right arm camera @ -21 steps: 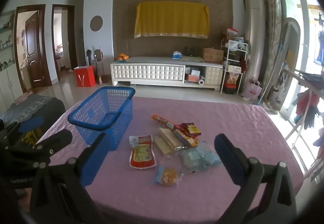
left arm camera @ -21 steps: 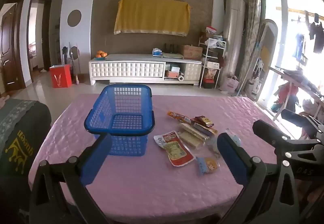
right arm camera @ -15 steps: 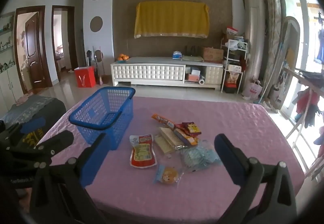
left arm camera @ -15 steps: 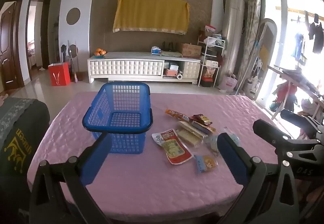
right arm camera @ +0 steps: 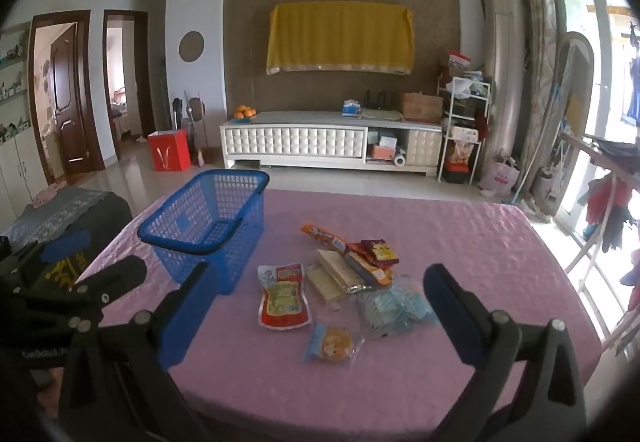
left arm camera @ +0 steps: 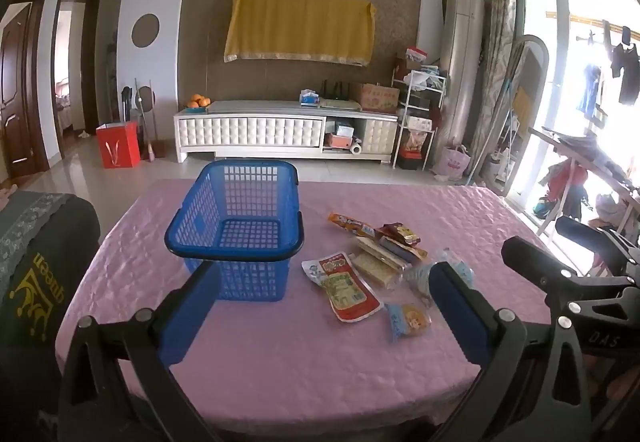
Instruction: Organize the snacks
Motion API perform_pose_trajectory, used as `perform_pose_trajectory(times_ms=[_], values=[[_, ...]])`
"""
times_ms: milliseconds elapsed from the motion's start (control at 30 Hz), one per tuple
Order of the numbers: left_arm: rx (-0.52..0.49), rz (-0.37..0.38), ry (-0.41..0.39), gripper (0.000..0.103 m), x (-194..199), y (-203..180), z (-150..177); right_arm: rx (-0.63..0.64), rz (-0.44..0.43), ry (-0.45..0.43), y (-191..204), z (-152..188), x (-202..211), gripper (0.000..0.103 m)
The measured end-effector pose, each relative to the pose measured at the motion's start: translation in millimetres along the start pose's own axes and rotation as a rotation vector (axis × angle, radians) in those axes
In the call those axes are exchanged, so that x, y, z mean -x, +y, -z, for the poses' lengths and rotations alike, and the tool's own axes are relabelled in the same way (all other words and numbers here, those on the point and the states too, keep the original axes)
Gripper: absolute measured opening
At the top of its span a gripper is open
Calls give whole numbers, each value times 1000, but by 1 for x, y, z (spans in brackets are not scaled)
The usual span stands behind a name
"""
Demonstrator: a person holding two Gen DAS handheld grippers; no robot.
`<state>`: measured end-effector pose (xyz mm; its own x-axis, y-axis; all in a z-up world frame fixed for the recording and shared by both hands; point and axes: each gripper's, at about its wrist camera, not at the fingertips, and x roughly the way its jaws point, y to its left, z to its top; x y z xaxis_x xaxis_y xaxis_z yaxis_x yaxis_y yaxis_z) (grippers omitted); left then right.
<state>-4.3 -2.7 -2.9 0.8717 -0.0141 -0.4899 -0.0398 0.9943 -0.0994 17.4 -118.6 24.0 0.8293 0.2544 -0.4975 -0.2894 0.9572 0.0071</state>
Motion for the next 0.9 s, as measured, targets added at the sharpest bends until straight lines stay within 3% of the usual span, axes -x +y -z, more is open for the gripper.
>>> perform_pose_trajectory(times_ms=[900], values=[[2,17,12,103,-3,3,-1,1,1,25,1,2,-6,103]])
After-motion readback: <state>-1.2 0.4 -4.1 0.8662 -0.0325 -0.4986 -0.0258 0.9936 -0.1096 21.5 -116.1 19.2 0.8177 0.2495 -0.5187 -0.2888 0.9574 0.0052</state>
